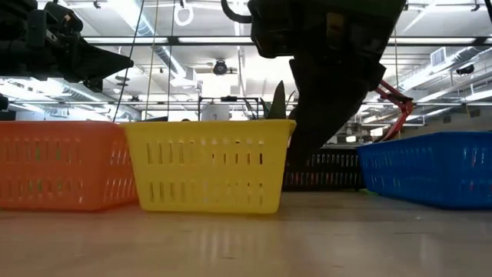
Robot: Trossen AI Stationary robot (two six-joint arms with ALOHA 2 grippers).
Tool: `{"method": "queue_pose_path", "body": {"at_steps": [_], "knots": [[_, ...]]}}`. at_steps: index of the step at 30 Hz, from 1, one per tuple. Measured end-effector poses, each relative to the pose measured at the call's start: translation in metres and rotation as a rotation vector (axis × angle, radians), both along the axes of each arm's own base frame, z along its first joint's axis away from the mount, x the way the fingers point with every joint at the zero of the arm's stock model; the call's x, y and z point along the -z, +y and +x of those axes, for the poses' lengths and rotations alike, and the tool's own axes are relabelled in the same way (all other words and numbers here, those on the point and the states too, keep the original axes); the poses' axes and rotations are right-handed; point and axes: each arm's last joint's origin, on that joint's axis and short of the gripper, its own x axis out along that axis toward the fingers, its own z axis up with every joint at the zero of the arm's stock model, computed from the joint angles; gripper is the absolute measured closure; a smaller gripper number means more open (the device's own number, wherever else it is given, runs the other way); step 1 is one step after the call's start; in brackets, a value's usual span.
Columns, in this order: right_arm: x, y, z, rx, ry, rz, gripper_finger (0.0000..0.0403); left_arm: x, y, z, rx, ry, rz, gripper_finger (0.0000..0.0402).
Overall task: Stack baskets by color
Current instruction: Move the bottom yellow bin to the bottom center of the table, then adjust the left black bin
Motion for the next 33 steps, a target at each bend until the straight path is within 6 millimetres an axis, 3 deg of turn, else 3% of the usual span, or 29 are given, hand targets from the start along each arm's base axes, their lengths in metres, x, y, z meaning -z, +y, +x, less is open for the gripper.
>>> {"method": "queue_pose_path", "body": {"at_steps": [4,12,19,22,26,30,33], "knots": [[0.0,0.001,-0.003,-0.013,0.025,0.012,0.0394,0.0,0.0,0.0,0.0,0.0,0.0,0.0369],[-0.023,0.006,-0.017,0.002,0.023,-0.012,0.0395,0.0,0.0,0.0,0.0,-0.001,0.0,0.0369],[-0.054,0.017,-0.025,0.008,-0.153,-0.057,0.0395,0.0,0.0,0.0,0.0,-0.004,0.0,0.0376],[-0.061,0.028,-0.013,-0.055,-0.308,-0.034,0.0395,0.0,0.0,0.0,0.0,-0.004,0.0,0.0372],[-0.057,0.04,0.019,-0.178,-0.559,0.035,0.0396,0.0,0.0,0.0,0.0,-0.004,0.0,0.0367],[-0.045,0.032,0.052,-0.256,-0.78,0.104,0.0396,0.0,0.0,0.0,0.0,-0.004,0.0,0.0367],[-0.025,0.019,0.069,-0.255,-0.827,0.084,0.0396,0.0,0.0,0.0,0.0,-0.004,0.0,0.0371]]}}
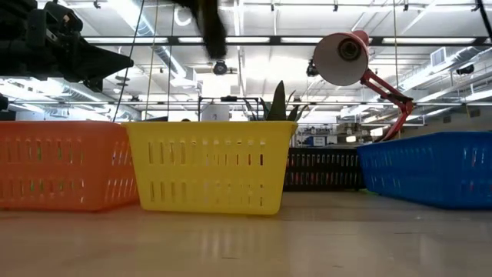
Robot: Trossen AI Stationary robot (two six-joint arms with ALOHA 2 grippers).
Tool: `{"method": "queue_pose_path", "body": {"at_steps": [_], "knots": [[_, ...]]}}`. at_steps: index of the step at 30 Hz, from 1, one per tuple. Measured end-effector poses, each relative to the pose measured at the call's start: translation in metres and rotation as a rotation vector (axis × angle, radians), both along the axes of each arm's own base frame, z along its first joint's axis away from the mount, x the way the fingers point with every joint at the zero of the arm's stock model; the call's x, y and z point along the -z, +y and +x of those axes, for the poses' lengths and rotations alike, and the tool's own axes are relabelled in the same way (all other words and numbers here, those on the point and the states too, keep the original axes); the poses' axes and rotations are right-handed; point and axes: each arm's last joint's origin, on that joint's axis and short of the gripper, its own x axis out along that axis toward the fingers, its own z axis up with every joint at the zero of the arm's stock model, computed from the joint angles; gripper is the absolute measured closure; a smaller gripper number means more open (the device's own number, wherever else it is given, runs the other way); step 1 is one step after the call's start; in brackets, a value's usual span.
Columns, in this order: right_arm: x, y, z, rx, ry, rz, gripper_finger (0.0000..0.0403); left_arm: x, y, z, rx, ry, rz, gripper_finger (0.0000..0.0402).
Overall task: Stack baskets by color
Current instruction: Adjust the left black bin
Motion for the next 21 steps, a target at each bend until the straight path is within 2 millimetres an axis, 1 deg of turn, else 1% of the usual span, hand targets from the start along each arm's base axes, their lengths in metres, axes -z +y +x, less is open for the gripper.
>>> {"method": "queue_pose_path", "body": {"at_steps": [2,4,6,8,12,14,18,21], "knots": [[0.013,-0.009,0.006,0.021,0.021,-0.013,0.0396,0.0,0.0,0.0,0.0,0.001,0.0,0.0373],[0.018,-0.017,0.009,0.035,0.049,-0.027,0.0396,0.0,0.0,0.0,0.0,0.0,0.0,0.0373],[0.016,-0.02,0.006,0.057,0.08,-0.071,0.0396,0.0,0.0,0.0,0.0,0.0,0.0,0.0371],[0.008,-0.016,-0.001,0.09,0.107,-0.14,0.0396,0.0,0.0,0.0,0.0,0.0,0.0,0.0367],[-0.019,0.004,-0.029,0.167,0.156,-0.287,0.0396,0.0,0.0,0.0,0.0,0.0,0.0,0.0363],[-0.028,0.015,-0.045,0.195,0.176,-0.35,0.0396,0.0,0.0,0.0,0.0,0.0,0.0,0.0363],[-0.04,0.041,-0.073,0.156,0.189,-0.408,0.0396,0.0,0.0,0.0,0.0,0.0,0.0,0.0368],[-0.043,0.062,-0.089,0.108,0.177,-0.412,0.0396,0.0,0.0,0.0,0.0,0.0,0.0,0.0371]]}}
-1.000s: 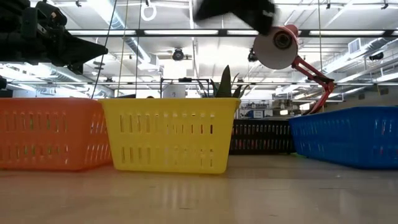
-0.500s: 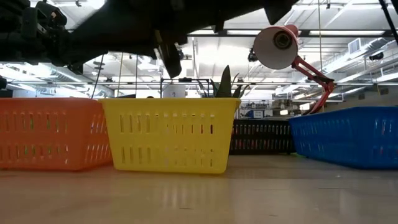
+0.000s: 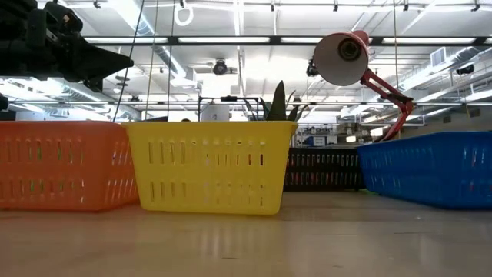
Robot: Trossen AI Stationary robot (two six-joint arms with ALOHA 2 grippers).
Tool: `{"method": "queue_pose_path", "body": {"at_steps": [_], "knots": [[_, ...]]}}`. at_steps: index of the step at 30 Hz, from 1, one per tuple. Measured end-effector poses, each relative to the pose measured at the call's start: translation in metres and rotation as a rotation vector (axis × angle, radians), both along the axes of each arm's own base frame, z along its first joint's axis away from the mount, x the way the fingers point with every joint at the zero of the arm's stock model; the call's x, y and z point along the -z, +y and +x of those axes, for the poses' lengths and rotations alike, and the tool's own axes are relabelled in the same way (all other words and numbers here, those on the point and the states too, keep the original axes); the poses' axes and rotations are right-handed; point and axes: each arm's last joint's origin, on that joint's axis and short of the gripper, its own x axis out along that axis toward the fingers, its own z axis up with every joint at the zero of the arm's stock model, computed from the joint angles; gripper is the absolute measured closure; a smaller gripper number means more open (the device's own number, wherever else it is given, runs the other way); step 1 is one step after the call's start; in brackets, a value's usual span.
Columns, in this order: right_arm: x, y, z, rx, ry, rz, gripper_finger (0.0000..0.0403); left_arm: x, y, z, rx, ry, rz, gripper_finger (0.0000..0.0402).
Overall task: Stack baskets by color
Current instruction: Adjust the left black bin
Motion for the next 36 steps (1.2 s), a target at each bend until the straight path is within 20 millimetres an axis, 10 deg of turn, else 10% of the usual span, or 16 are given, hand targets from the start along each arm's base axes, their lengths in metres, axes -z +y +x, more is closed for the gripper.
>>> {"method": "queue_pose_path", "body": {"at_steps": [10,16,30,36], "knots": [[0.003,0.044,-0.043,-0.039,0.002,-0.009,0.0396,-0.012,0.0,-0.002,0.062,-0.201,-0.37,0.0362],[0.003,0.049,-0.05,-0.013,-0.028,-0.062,0.0396,-0.028,-0.009,0.0,0.244,-0.213,-0.304,0.0375],[0.007,0.038,-0.044,0.035,0.008,-0.064,0.0396,-0.095,-0.04,0.052,0.056,0.812,-0.368,0.0397],[0.012,0.039,-0.047,0.042,0.016,-0.041,0.0396,-0.082,-0.071,0.076,-0.12,1.344,-0.43,0.0398]]}}
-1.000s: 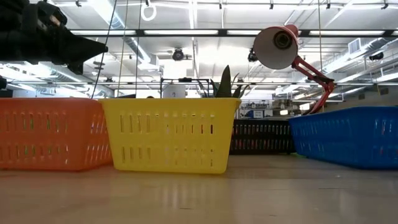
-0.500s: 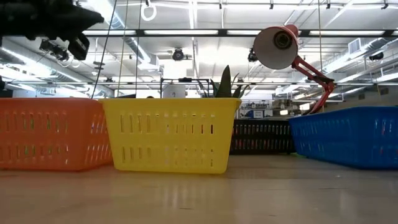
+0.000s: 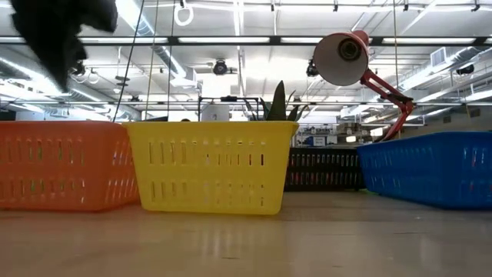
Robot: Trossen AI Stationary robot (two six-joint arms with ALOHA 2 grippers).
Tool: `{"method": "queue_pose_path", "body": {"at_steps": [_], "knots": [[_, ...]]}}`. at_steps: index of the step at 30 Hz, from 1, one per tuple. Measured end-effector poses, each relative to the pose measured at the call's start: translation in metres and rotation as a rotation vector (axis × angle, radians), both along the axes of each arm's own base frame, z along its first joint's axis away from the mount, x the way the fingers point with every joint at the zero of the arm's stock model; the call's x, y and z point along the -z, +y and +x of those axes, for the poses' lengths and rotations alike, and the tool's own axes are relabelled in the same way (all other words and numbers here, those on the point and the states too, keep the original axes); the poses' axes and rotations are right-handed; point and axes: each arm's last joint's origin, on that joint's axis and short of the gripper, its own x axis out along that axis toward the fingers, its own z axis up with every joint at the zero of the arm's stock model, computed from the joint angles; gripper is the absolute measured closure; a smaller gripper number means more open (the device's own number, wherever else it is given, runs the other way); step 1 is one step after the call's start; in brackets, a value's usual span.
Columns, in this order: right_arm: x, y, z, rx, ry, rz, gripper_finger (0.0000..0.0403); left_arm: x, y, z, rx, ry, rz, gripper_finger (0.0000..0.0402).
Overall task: Stack baskets by color
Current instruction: Adjust the left black bin
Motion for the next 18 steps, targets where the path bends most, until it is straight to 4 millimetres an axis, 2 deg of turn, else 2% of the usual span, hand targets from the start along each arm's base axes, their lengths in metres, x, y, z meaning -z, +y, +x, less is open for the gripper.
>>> {"method": "queue_pose_path", "body": {"at_steps": [6,9,14,18], "knots": [[0.011,-0.003,-0.004,0.021,0.015,0.019,0.0396,0.051,-0.028,0.014,0.01,0.333,-0.093,0.0398],[0.018,-0.005,-0.007,0.036,0.027,0.026,0.0396,0.066,-0.034,0.017,0.013,0.412,-0.071,0.0398],[0.023,-0.007,-0.008,0.046,0.033,0.032,0.0396,0.07,-0.035,0.02,0.008,0.425,-0.067,0.0394],[0.023,-0.007,-0.008,0.043,0.028,0.034,0.0396,0.055,-0.031,0.015,-0.008,0.432,-0.067,0.0393]]}}
